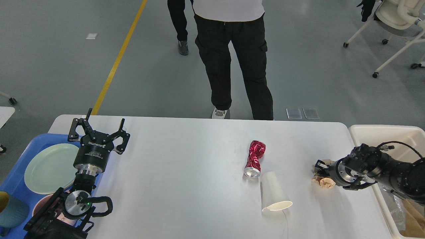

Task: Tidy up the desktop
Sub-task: 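Lower the right gripper and grasp the crumpled tan paper, then lift the tan paper and drop it into the white bin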

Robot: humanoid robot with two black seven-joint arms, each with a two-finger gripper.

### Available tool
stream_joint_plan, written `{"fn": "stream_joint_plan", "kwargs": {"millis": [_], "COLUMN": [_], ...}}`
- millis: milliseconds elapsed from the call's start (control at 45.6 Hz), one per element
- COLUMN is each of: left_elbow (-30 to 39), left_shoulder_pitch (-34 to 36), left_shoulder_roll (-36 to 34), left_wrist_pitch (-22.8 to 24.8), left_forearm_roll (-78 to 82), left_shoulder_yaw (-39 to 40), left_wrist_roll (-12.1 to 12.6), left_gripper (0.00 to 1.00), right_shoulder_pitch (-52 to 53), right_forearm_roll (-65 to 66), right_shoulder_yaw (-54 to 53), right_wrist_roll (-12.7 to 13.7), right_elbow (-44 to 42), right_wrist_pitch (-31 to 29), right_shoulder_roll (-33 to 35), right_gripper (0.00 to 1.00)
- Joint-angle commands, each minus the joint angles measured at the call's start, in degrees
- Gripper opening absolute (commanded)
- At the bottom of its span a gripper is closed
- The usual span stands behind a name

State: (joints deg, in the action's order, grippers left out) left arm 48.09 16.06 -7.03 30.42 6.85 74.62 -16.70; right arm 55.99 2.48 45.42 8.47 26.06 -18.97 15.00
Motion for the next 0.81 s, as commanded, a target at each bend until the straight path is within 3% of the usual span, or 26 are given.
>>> {"fn": "stream_joint_plan", "kwargs": {"millis": [0, 416, 526, 789], "left_elbow": [-0.02, 0.07, 0.07, 0.07], "left_shoulder_pitch": [0.02, 0.02, 0.02, 0.02], "left_shoulder_roll": [0.0, 0.0, 0.0, 0.0], "left_wrist_pitch": [-0.01, -0.01, -0.01, -0.01], "left_forearm_roll": [0.0, 0.0, 0.0, 0.0], "left_shoulder_yaw": [0.0, 0.0, 0.0, 0.0], "left_wrist_roll": [0.0, 0.0, 0.0, 0.0], "left_gripper": [0.96, 0.96, 0.96, 0.96], "right_shoulder_pitch": [0.08, 1.23, 4.47, 24.94], "right_forearm_roll": [-0.02, -0.02, 0.07, 0.34], "right_shoulder_yaw": [-0.5, -0.07, 0.2, 6.87], "right_wrist_roll": [0.4, 0.49, 1.37, 3.48], "right_elbow": [0.4, 4.09, 8.73, 28.59], "right_wrist_pitch": [0.69, 0.43, -0.71, -14.32], "right_shoulder_roll": [0.29, 2.76, 5.3, 15.15], "right_gripper": [0.0, 0.0, 0.0, 0.0]}}
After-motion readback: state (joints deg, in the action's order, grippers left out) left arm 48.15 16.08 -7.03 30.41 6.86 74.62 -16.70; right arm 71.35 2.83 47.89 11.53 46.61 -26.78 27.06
